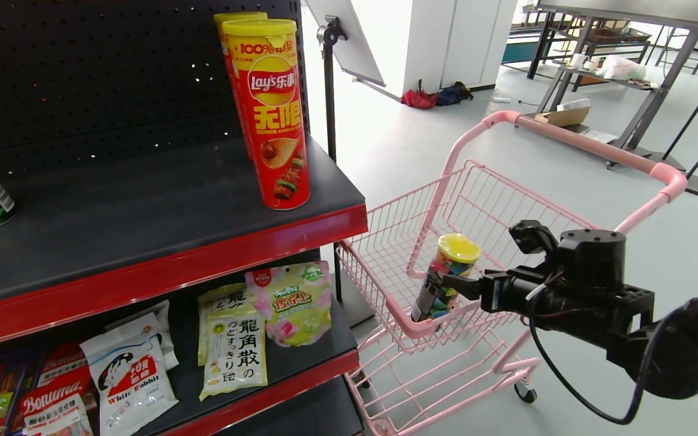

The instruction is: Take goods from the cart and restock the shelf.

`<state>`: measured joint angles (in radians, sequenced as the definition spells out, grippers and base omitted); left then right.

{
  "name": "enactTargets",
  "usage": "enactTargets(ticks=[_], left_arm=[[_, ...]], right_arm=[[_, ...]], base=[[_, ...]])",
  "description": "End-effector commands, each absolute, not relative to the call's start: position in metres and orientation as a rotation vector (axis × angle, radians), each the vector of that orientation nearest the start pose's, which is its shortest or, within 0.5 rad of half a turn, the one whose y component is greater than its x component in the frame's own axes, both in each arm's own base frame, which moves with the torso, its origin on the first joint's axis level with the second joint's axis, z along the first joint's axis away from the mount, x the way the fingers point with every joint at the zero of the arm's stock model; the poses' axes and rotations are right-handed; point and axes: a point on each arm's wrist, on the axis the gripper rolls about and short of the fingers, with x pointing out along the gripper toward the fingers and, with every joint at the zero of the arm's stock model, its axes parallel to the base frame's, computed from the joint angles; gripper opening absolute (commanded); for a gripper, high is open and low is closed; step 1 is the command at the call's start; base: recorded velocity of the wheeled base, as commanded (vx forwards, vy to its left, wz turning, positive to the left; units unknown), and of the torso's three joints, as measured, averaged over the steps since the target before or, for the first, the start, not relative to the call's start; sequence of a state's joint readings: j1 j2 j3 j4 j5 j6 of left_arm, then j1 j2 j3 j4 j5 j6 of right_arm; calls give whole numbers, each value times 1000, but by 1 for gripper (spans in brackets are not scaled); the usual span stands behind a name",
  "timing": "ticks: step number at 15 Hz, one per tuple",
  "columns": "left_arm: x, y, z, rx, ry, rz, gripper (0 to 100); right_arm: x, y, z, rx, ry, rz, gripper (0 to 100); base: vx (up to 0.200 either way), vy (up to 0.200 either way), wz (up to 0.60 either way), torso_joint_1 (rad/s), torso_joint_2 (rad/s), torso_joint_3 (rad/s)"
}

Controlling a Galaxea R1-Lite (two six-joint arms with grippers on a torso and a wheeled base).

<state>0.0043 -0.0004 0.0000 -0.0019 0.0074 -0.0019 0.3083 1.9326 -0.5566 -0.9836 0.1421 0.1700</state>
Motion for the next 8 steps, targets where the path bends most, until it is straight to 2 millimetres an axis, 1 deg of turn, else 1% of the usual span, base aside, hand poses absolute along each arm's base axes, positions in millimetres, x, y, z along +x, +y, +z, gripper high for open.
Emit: enactTargets(ticks=[1,2,6,8], left_arm=[[-23,0,76,-3,-3,12,100],[-23,0,76,-2,-3,12,100],[-23,0,76,-3,-3,12,100],[-23,0,76,-3,-2,12,100]], right_arm=[[314,104,71,131,445,409,100],[318,106,70,131,441,411,100],[332,111,57,140,458,403,100],[339,113,54,155,457,402,100]], base=[[0,0,0,0,0,0],[0,0,0,0,0,0],[0,0,0,0,0,0],[0,0,0,0,0,0]])
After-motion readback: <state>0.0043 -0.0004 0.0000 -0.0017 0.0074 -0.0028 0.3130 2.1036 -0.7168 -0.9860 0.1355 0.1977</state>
